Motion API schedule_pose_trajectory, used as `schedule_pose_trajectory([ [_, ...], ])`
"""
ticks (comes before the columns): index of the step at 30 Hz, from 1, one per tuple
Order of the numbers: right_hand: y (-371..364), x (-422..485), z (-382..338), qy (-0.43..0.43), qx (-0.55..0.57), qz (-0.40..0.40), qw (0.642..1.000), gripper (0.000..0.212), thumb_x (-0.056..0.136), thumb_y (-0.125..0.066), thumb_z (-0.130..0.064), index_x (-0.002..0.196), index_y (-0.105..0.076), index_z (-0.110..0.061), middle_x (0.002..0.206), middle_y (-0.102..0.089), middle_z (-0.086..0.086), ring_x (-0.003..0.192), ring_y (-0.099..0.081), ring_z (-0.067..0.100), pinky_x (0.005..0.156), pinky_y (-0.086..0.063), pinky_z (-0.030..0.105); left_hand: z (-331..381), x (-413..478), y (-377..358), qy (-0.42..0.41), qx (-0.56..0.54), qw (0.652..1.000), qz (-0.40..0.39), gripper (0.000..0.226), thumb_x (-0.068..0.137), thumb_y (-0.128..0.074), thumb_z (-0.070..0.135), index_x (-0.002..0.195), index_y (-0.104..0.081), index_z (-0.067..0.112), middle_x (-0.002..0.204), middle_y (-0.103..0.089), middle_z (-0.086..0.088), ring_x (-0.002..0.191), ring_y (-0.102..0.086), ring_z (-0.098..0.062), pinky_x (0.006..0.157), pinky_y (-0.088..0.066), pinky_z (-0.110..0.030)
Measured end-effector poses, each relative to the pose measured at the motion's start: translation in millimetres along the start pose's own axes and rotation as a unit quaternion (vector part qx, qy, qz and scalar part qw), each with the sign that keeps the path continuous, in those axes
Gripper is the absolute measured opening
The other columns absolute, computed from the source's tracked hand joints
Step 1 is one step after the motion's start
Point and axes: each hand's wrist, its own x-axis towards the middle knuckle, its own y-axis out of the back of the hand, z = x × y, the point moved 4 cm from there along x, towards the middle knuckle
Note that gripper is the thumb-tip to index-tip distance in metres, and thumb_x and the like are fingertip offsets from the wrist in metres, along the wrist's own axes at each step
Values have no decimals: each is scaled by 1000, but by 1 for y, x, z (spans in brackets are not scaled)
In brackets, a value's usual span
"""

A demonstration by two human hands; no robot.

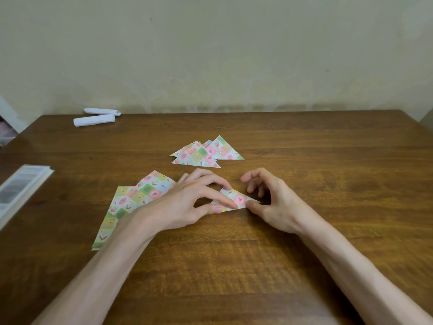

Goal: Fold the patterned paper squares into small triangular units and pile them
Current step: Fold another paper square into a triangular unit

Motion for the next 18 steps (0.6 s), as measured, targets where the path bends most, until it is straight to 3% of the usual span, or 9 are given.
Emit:
schedule_pose_trajectory([
  [3,3,1,2,3,37,-5,999,52,82,-74,1,120,-55,-30,102,-61,-4,84,-53,13,80,-44,19,1,-1,0,1,-1,1000,-7,28,102,-60,41,122,-67,59,142,-43,35,143,-22,1,112,-28,-45],
  [8,-1,1,2,-12,-15,-5,1000,62,85,-68,-1,129,-47,-39,115,-45,-8,87,-53,7,92,-46,27,2,0,0,-2,3,1000,-7,28,101,-61,40,122,-67,59,142,-43,35,142,-22,3,113,-26,-41],
  [11,5,1,3,-34,38,-16,999,68,84,-68,6,132,-46,-36,119,-43,-2,83,-53,4,77,-47,15,2,0,0,-3,4,1000,-4,29,101,-61,40,121,-67,59,142,-44,35,142,-22,3,112,-25,-39],
  [18,8,5,8,-51,73,-19,996,75,78,-63,17,133,-47,-32,118,-45,1,78,-55,2,65,-47,15,1,0,1,-3,3,1000,-4,27,101,-60,42,120,-68,59,144,-44,34,142,-22,2,112,-23,-38],
])
